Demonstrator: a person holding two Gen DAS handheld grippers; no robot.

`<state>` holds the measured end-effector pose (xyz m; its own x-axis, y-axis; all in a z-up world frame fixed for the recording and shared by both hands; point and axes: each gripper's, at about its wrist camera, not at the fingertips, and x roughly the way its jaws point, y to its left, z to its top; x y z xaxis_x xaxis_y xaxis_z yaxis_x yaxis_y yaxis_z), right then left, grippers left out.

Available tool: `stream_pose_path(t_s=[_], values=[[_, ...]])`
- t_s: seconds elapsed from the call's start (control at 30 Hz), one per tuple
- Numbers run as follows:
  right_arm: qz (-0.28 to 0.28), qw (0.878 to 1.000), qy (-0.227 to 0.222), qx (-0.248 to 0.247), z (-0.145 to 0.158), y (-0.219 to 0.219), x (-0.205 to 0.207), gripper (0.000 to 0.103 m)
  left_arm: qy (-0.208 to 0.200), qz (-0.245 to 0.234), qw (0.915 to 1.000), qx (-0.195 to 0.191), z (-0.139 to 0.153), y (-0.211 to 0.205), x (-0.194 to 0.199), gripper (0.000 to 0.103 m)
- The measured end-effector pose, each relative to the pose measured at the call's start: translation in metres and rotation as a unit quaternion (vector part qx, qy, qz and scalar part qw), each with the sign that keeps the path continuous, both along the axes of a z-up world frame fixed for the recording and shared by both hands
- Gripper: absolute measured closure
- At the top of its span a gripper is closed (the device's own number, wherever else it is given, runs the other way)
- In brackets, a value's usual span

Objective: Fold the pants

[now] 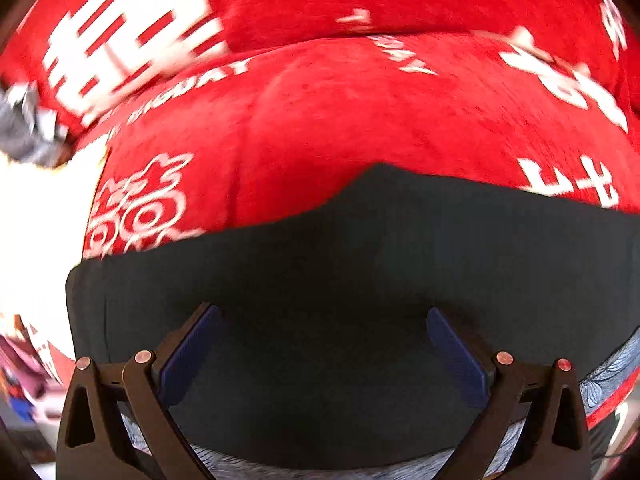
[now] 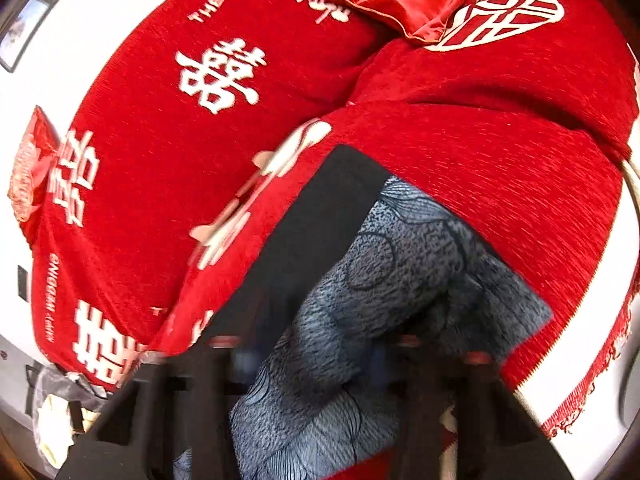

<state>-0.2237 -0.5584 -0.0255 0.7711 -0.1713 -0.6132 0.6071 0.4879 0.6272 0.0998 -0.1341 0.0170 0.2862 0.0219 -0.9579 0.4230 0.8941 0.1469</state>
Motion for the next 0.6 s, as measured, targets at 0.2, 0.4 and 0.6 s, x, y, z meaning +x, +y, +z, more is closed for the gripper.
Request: stream_pose_path(t_s=[0.2,0.4,0.6], values=[[0.001,0.994,-0.025,-0.108,0.079,0.044,-0.028,0.095,-0.028,-0.053,0.9982,-0.008,0.014,-0.019,-0.025,0.000],[-0.002,0.992,0.103,-0.077,0.025,0.028,-0.008,0.096,0.009,-0.017,0.9998,-0.009,-0.003,-0.002,-0.010,0.000],[-0.030,0.979,0.169,-0.112,0.015,0.038,-0.014,0.071,-0.017,-0.005,0.9997,0.017,0.001,0.011,-0.002,0.000]])
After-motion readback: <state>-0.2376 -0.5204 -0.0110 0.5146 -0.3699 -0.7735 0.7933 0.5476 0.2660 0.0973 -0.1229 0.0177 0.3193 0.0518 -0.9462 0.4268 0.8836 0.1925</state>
